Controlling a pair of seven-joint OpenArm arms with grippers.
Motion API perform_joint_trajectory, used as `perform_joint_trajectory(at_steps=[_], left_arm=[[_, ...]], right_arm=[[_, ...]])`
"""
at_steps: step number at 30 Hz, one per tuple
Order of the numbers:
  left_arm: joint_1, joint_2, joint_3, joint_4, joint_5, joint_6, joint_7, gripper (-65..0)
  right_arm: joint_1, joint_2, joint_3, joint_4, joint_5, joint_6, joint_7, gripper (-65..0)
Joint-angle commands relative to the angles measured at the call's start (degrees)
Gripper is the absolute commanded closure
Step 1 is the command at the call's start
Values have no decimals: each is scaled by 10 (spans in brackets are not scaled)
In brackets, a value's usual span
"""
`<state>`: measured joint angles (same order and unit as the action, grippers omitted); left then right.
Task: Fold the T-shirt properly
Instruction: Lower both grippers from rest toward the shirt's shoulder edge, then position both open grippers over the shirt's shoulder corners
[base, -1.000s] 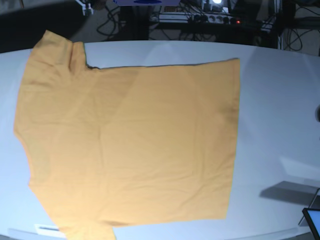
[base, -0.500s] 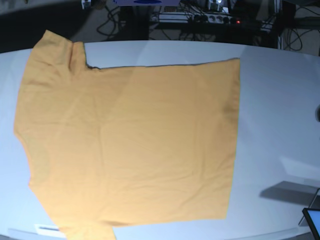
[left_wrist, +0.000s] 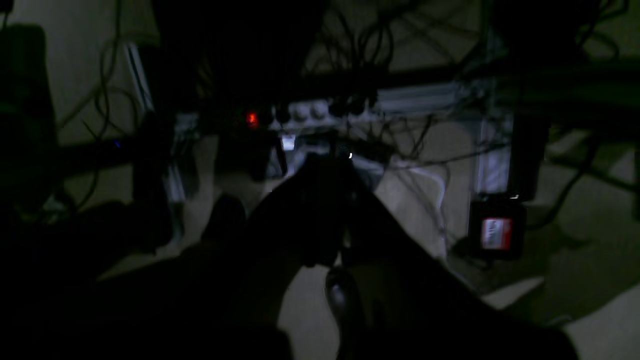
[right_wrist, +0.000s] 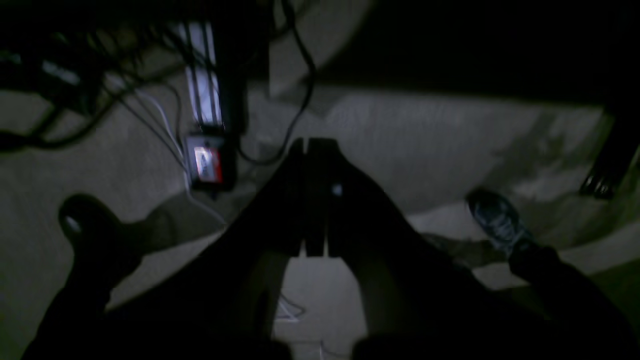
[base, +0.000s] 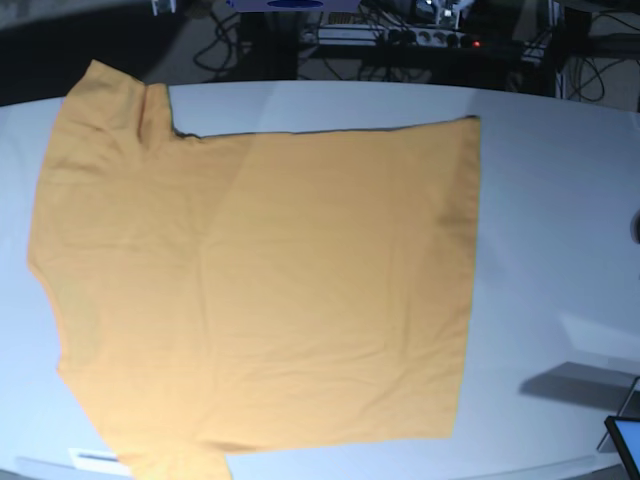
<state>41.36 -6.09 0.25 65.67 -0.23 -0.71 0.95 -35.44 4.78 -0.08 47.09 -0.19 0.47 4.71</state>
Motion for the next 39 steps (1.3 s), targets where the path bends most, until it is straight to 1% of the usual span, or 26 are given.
perform_joint_trajectory(at_steps=[1,7,10,13,16,23,26,31,33,36,39], left_arm=[[19,-11,-2,26,-1,5,-7,0],[60,-12,3,138,-1,5,-3,0],[63,-12,-1,185,-1,5,44,0],[70,-12,-2,234,-2,5,75,0],[81,-12,1,274,-2,5,77,0],[102,-13,5,339,-2,5,77,0],[116,-25,5,366,-2,5,77,0],[140,-27,6,407,-2,5,77,0],[145,-29,19,415,-2,5,77,0],[159,-44,45,421,-2,5,77,0],[171,-46,60,429,-2,5,77,0]], right_arm=[[-20,3,1,16,1,0,3,0],[-64,3,2,107,1,0,3,0],[-84,3,3,148,1,0,3,0],[-100,1,35,192,1,0,3,0],[-111,1,51,221,1,0,3,0],[-143,3,52,286,1,1,3,0],[-162,3,52,328,1,1,0,0],[-185,3,53,400,1,1,-47,0],[-196,3,53,424,1,1,-48,0],[-203,3,53,441,1,1,-48,0],[-205,3,58,444,1,1,-48,0]])
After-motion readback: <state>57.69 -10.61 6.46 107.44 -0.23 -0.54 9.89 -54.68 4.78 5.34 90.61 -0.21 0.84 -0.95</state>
